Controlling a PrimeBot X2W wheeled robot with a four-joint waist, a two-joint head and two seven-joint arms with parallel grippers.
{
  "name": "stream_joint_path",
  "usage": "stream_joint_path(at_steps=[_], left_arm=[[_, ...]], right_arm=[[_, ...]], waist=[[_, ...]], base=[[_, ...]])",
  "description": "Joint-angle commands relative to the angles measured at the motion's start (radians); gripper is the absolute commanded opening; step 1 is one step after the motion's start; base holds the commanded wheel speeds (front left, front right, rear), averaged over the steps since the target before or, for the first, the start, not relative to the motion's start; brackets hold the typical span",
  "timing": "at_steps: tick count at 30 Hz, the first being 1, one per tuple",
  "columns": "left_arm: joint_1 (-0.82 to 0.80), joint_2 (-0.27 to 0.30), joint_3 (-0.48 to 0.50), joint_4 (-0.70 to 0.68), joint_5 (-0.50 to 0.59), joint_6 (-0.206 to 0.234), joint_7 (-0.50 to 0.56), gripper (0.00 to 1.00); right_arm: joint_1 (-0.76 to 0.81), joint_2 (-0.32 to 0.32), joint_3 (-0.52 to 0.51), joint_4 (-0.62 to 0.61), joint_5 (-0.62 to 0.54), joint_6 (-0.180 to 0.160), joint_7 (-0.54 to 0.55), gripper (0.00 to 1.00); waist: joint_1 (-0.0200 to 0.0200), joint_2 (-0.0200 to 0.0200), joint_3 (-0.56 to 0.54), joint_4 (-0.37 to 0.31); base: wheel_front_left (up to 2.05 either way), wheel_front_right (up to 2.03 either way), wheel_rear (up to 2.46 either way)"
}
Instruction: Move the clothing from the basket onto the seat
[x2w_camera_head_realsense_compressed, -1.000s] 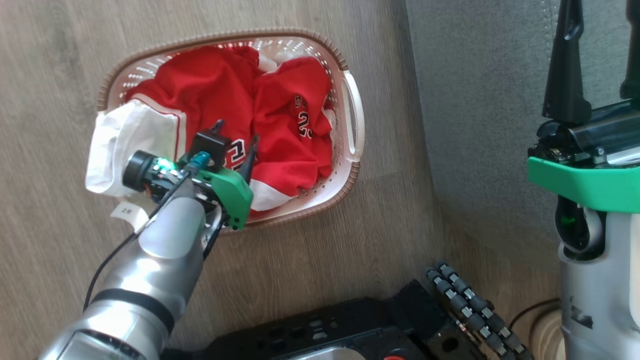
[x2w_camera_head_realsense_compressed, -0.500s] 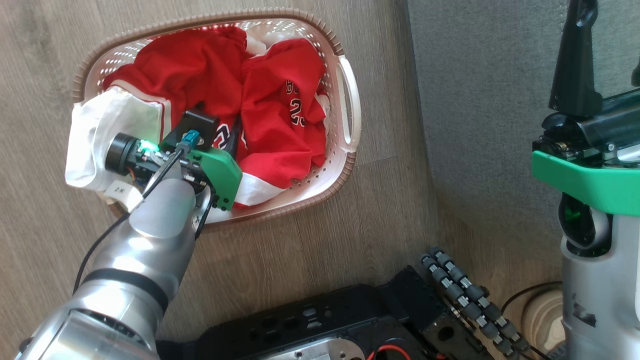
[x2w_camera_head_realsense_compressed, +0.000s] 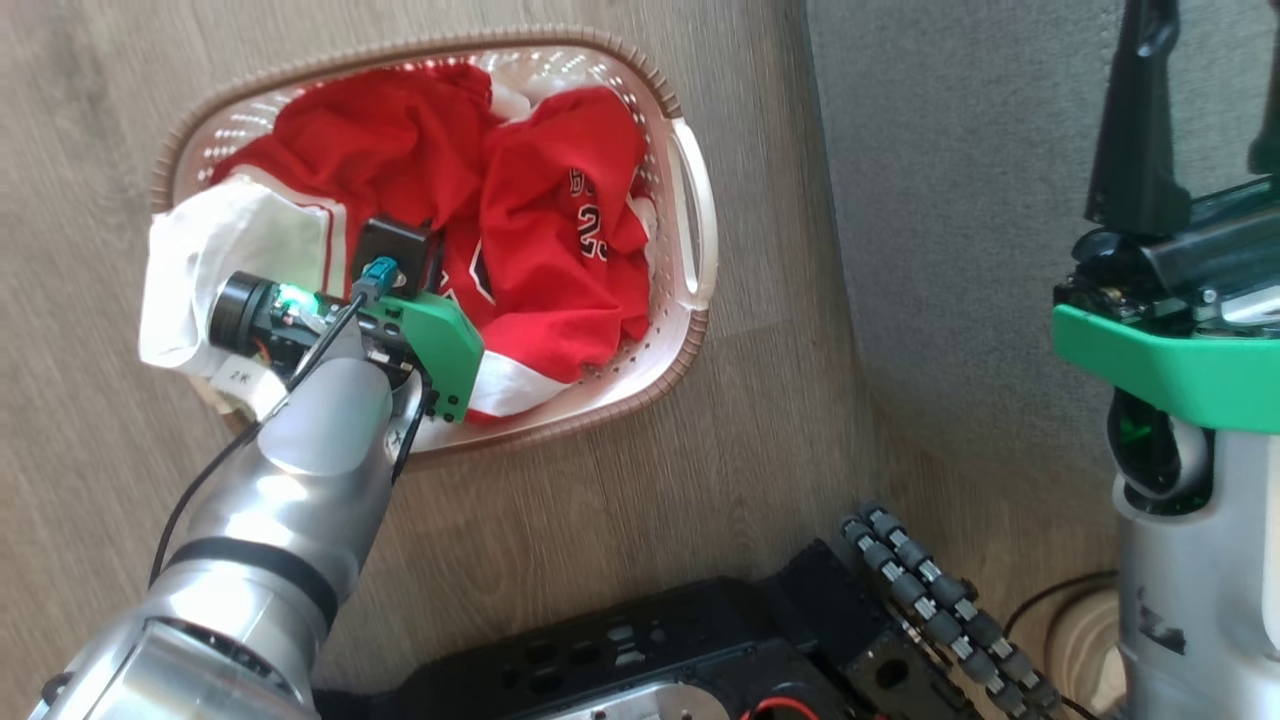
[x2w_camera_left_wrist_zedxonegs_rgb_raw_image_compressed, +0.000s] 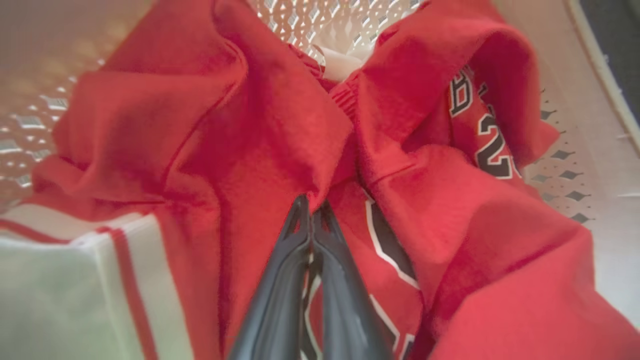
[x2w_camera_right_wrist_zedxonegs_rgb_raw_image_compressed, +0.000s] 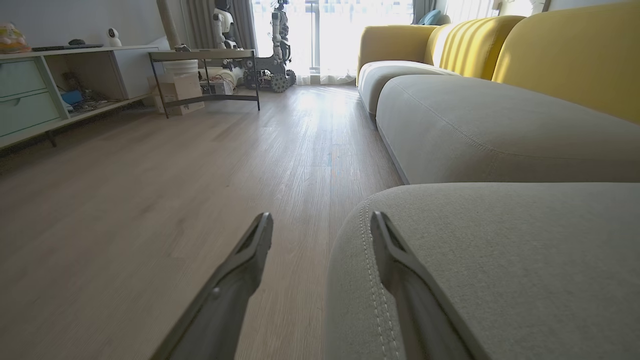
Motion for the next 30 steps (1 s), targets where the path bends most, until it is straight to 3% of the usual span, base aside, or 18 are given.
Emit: stream_joint_path(at_steps=[1, 15, 30], left_arm=[[0.043, 0.011, 0.007, -0.015, -0.010, 0.000, -0.018, 0.00], [0.169, 0.011, -0.048, -0.157, -0.108, -0.037, -0.072, 0.00], [0.286, 0.031, -0.034, -0.380, -0.118, -0.019, -0.078, 0.00]], right_arm=[[0.018, 0.001, 0.023, -0.024, 0.003, 0.000, -0.006, 1.00], [0.077, 0.001, 0.042, 0.112, -0.040, 0.000, -0.006, 1.00], [0.272, 0.001, 0.016, 0.247, -0.075, 0.000, -0.006, 1.00]], waist=[[-0.0001, 0.0000, -0.024, 0.008], [-0.0001, 0.0000, -0.305, 0.086], [-0.0001, 0.0000, -0.646, 0.185]], base=[[0.00, 0.00, 0.00], [0.00, 0.00, 0.00], [0.00, 0.00, 0.00]])
